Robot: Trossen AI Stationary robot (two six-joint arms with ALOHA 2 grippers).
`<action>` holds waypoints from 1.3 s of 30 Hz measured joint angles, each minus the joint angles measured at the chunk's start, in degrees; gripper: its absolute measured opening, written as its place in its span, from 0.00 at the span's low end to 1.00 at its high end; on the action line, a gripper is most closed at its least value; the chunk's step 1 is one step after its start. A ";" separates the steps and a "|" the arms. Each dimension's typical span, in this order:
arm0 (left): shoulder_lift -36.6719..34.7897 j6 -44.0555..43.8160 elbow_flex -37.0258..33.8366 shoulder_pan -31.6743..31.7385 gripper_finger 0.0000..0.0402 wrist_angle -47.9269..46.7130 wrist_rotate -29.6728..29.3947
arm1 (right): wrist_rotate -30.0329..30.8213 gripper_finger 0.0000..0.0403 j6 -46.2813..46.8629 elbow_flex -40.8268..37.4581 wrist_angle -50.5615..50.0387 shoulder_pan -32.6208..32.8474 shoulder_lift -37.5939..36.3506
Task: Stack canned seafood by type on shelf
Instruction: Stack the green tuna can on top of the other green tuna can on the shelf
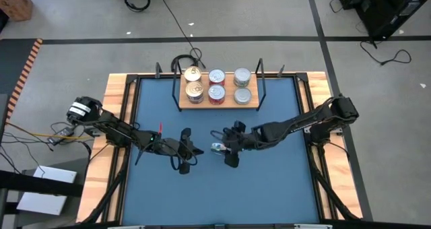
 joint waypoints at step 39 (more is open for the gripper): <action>-0.02 -0.22 0.00 0.11 0.02 -1.10 -0.69 | -4.08 0.43 -4.78 12.26 -12.52 -0.65 12.18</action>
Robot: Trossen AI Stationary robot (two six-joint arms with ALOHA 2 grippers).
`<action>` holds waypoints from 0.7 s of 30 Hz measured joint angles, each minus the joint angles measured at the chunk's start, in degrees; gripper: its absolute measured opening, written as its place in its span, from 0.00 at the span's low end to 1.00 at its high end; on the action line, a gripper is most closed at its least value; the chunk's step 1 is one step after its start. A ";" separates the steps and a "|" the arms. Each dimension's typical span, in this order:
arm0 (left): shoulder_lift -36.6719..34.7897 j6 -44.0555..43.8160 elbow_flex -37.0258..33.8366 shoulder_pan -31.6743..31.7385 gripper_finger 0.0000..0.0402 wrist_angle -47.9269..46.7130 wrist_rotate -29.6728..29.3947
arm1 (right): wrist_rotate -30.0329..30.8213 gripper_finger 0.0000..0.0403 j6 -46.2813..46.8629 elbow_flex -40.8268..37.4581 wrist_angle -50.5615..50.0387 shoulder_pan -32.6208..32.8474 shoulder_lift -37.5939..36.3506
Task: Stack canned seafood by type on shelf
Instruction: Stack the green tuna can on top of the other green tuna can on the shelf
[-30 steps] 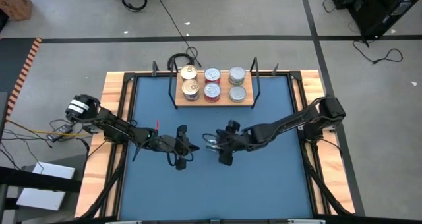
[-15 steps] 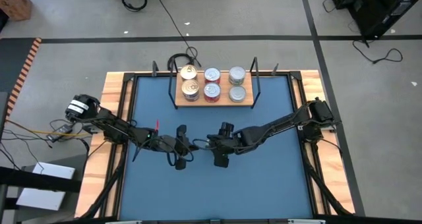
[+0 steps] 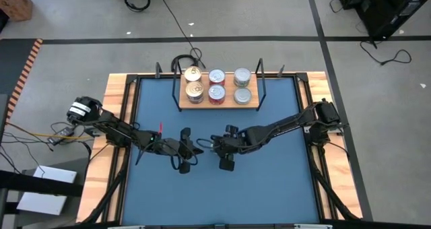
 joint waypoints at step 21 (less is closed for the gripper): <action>0.00 0.00 0.00 0.00 0.02 0.03 0.02 | 17.43 0.29 -9.02 13.86 -21.65 -0.18 -2.23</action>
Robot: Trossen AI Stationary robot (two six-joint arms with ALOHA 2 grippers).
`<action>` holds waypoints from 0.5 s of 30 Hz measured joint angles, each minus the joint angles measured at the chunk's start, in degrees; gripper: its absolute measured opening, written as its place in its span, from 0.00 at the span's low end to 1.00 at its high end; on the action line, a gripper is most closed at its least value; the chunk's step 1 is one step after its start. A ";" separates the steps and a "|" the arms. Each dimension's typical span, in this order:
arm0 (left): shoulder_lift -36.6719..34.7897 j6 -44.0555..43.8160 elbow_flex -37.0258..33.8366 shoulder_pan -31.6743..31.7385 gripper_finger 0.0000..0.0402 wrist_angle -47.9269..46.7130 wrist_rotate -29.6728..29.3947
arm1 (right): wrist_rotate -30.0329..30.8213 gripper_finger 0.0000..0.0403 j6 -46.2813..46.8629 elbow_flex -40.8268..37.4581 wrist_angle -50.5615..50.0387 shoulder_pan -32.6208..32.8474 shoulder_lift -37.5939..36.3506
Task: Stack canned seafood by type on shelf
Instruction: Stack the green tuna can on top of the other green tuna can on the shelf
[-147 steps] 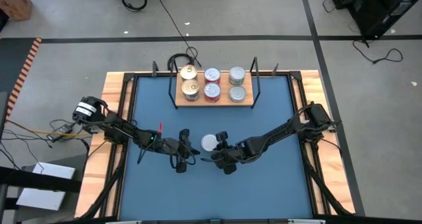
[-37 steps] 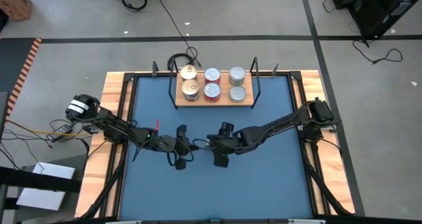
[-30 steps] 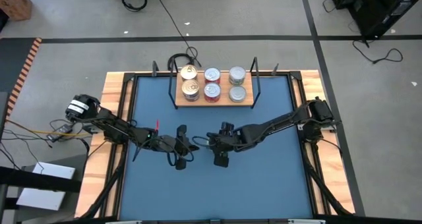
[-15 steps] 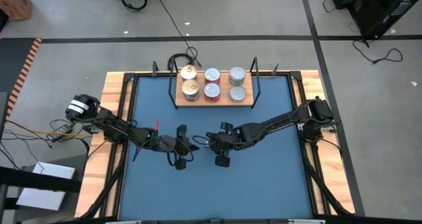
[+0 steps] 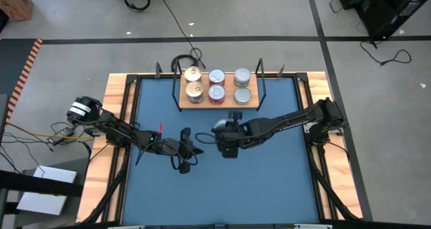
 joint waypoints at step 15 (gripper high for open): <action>0.02 0.00 0.00 0.00 0.02 0.00 0.06 | -5.96 0.27 -3.54 -2.92 -2.66 -3.34 0.24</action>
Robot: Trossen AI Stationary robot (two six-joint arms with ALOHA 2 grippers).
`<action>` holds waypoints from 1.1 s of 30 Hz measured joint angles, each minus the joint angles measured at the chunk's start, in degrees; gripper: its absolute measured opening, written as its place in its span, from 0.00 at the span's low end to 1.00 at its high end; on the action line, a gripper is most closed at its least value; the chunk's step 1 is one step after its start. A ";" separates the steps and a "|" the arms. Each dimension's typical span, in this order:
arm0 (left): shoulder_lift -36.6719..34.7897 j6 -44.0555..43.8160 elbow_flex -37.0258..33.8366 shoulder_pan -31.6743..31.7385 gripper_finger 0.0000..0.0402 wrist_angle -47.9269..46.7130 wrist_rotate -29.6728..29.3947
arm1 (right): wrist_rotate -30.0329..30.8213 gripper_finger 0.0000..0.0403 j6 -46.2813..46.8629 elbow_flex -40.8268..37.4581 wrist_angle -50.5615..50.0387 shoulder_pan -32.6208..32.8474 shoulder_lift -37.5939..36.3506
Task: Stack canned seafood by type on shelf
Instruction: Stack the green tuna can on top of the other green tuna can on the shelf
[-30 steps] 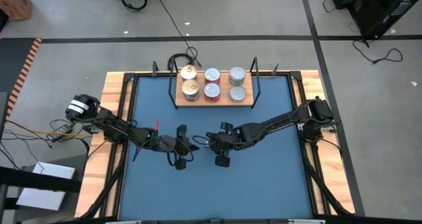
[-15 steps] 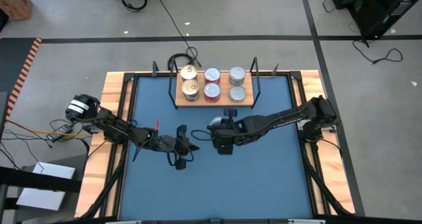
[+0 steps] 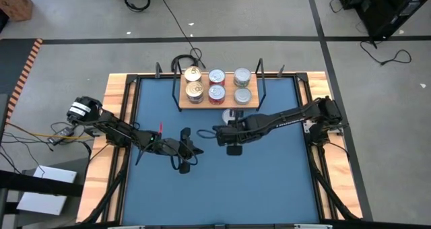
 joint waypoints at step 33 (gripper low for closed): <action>0.00 0.39 0.00 0.00 0.02 -0.07 1.25 | -10.32 0.07 -18.29 -22.09 22.89 -13.08 -0.28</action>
